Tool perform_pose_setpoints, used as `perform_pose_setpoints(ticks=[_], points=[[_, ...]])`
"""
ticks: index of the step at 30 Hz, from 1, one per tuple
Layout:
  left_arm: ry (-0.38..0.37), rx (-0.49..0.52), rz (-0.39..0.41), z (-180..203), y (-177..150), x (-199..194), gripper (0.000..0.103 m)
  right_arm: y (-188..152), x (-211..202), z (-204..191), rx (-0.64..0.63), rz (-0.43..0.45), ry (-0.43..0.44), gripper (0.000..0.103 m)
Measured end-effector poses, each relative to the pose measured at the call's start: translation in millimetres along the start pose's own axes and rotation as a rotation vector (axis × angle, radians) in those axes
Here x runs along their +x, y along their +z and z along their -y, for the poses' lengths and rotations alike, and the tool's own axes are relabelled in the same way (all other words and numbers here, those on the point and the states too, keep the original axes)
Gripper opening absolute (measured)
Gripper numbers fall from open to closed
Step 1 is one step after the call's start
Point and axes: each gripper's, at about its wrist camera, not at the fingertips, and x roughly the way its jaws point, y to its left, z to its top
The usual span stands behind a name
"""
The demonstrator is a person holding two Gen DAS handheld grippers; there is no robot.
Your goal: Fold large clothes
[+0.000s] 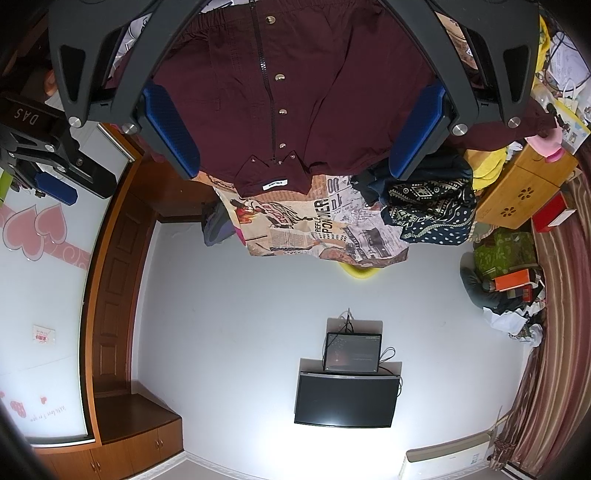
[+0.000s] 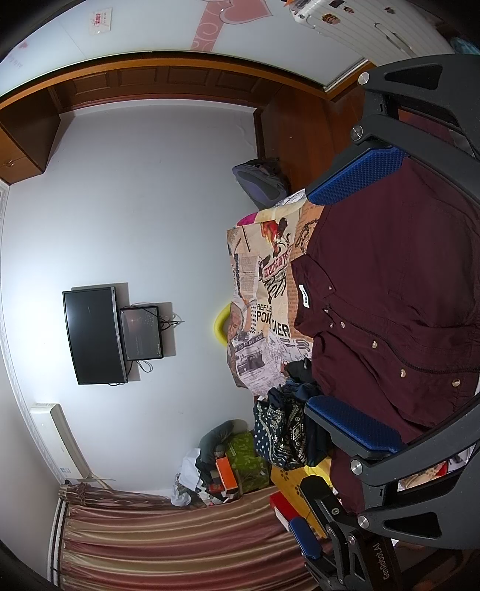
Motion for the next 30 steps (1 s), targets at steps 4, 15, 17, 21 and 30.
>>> perform_pose_setpoints(ticks=[4,15,17,21,30], points=[[-0.002,0.000,-0.001,0.7,-0.4,1.5,0.103,-1.0,0.6,0.2,-0.001,-0.002,-0.002,0.103],[-0.002,-0.010,-0.016,-4.3,1.0,12.7,0.103,-4.9,12.6,0.2,-0.013,-0.025,-0.012,0.103],[0.002,-0.017,-0.022,-8.3,0.7,15.8,0.103,-4.9,14.3,-0.9,-0.014,-0.033,-0.014,0.103],[0.029,-0.025,-0.035,-19.3,0.8,24.8,0.103,-6.3,23.2,-0.7,-0.014,-0.059,-0.018,0.103],[0.207,-0.079,-0.027,-79.9,3.4,44.1,0.103,-10.6,49.2,-4.9,-0.029,-0.131,-0.030,0.103]])
